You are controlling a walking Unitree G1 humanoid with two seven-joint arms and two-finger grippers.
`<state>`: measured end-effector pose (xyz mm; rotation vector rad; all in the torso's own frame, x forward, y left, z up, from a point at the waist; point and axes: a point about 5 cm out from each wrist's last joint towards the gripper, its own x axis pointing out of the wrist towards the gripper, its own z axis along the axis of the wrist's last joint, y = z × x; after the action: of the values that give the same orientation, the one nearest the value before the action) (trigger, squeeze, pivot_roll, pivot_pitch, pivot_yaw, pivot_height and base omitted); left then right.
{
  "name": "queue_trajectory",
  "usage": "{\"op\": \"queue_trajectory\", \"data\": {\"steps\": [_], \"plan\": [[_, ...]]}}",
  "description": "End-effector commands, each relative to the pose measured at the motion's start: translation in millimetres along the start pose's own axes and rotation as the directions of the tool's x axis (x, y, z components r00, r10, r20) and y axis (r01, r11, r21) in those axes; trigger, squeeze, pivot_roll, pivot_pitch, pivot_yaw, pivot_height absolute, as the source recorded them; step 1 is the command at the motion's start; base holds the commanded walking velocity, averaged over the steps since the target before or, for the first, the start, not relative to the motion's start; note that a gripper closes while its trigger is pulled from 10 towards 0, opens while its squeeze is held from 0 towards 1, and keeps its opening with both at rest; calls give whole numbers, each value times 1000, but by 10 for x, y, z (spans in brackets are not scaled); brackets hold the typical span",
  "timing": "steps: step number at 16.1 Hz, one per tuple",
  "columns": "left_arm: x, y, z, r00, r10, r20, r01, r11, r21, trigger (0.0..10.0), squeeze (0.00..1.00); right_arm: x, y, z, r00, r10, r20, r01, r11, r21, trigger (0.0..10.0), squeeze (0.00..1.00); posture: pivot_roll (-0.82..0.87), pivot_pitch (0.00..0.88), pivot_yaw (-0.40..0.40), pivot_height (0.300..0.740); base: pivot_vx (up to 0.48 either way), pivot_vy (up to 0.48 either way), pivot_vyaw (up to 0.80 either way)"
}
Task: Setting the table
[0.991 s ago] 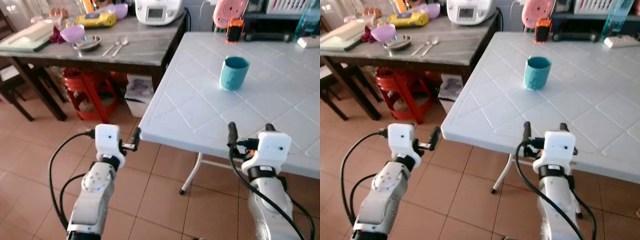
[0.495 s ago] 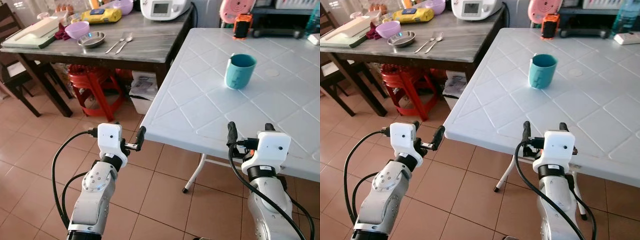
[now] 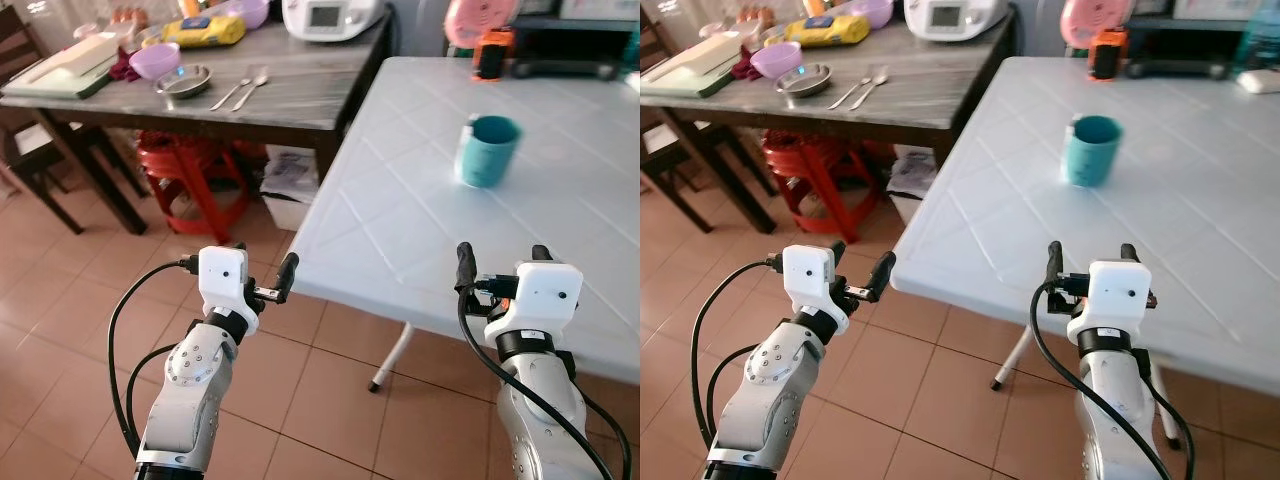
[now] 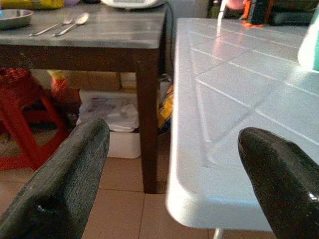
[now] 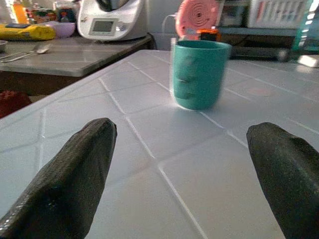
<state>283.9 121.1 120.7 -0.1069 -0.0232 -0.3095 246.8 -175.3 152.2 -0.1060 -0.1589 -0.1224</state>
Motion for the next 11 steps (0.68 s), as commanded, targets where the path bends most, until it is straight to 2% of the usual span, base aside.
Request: {"op": "queue_trajectory", "data": {"steps": [1, 9, 11], "plan": [[-31, 44, 5, 1000, 7, -2, -7, 1000, 5, 10000, 0, 4, 43, 7, 1000, 11, 5, -11, 1000, 9, 10000, 0, -123, 104, 136, 740, 326, 0, 0], [-30, 39, -6, 1000, 3, -10, -3, 1000, 7, 10000, 0, 3, 51, -8, 1000, 16, -1, -16, 1000, 9, 10000, 0, -125, 103, 138, 740, 321, 0, 0], [-41, 6, -16, 1000, -27, -8, 27, 1000, -7, 10000, 0, -3, 63, -18, 1000, 19, -5, -19, 1000, 12, 10000, 0, -122, 104, 137, 740, 131, 0, 0]]}}
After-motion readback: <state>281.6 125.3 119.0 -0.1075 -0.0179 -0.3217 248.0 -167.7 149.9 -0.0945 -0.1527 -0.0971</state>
